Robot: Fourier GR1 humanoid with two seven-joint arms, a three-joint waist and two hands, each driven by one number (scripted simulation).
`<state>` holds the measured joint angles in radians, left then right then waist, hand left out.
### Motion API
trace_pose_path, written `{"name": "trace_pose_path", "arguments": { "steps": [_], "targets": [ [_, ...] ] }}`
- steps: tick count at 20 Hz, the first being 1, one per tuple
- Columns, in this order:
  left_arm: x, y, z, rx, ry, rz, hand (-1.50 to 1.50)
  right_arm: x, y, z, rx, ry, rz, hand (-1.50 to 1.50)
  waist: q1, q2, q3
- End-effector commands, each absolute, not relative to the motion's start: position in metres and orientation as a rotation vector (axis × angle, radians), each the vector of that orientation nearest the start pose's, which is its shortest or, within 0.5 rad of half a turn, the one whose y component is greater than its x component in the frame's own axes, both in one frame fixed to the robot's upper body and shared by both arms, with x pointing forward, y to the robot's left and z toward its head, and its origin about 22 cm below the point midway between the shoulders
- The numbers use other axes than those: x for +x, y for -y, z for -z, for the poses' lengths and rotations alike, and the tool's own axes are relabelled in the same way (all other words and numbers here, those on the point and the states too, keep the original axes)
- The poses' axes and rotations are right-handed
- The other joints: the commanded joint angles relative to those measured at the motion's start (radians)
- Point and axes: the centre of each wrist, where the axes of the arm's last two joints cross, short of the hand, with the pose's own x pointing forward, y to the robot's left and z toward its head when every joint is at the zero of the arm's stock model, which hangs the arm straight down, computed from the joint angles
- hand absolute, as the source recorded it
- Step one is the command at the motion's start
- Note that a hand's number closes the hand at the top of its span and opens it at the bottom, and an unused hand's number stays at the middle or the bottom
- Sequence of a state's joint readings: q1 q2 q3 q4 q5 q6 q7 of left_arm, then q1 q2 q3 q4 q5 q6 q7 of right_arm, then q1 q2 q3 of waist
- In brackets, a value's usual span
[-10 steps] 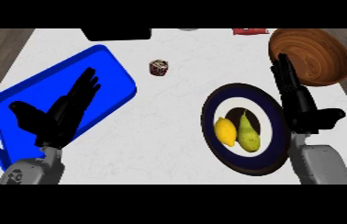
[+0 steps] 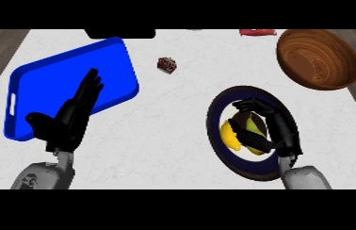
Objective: Pick the lemon from the plate and place it in the bowl
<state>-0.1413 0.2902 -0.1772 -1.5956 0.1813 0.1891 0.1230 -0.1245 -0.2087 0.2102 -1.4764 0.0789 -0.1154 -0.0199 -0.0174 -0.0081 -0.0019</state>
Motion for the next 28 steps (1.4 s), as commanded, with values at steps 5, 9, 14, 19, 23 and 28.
{"name": "trace_pose_path", "arguments": {
  "steps": [5,9,14,19,23,28],
  "targets": [
    [0.258,-0.216,-0.027,0.074,1.586,0.105,0.0,0.198,0.184,0.014,-0.099,1.837,0.015,-1.5,0.003,0.004,0.002],
    [0.267,-0.219,-0.031,0.062,1.602,0.094,0.0,0.198,0.223,-0.041,-0.227,1.879,-0.06,-1.5,0.009,0.006,0.001],
    [0.282,-0.23,-0.036,0.066,1.574,0.1,0.0,0.212,0.239,-0.094,-0.404,1.722,-0.167,-1.5,0.011,0.008,0.0],
    [0.255,-0.207,-0.036,0.048,1.586,0.11,0.0,0.221,0.234,-0.111,-0.345,1.566,-0.24,-1.5,0.022,0.007,0.001],
    [0.272,-0.216,-0.035,0.043,1.578,0.109,0.0,0.242,0.222,-0.129,-0.33,1.393,-0.321,-1.5,0.028,0.009,0.0],
    [0.273,-0.23,-0.021,0.068,1.599,0.112,0.0,0.252,0.213,-0.103,-0.29,1.25,-0.429,-1.5,0.024,0.01,0.001]
  ]
}}
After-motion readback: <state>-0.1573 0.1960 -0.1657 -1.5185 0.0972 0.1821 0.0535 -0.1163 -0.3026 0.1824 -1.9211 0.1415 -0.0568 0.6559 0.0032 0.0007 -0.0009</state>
